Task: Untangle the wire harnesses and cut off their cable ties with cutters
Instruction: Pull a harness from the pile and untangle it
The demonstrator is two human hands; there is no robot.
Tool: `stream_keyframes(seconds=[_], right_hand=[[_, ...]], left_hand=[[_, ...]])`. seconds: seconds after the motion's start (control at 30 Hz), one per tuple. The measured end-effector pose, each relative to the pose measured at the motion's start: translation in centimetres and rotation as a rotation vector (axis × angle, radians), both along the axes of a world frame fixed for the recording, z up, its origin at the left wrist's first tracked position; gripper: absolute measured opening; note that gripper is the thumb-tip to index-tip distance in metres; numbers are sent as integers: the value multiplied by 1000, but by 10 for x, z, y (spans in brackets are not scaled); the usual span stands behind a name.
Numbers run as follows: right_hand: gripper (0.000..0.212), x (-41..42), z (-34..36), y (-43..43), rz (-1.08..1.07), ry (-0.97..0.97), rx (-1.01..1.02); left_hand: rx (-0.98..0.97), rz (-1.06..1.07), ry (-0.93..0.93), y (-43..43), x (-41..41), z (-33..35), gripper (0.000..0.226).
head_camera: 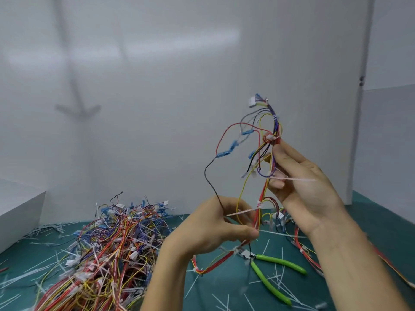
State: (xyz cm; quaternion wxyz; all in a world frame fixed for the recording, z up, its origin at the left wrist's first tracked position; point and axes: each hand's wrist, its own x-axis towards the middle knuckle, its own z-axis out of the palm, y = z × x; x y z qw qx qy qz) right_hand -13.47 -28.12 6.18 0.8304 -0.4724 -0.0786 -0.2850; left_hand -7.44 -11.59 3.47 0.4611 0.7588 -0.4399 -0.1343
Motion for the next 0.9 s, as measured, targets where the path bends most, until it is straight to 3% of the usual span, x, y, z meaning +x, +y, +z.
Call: stream_keyframes(seconds=[0.2,0.4,0.67,0.77,0.9], right_hand=[[25,-1,-3,-7,3,74,-26],[23,-1,-8,0,20,247,-213],[22,-3,-10,7,-122,446,-767],[16,-4,-11,5,35,483,-1041],[18,-6,-14,5,215,501,-1174]], left_hand=[[-189,-16,55,1,-1,3,36],[-438,8,220,4,1,6,43],[-700,123,333,10,8,8,35],[-832,151,392,14,10,11,32],[-967,202,475,17,10,15,33]])
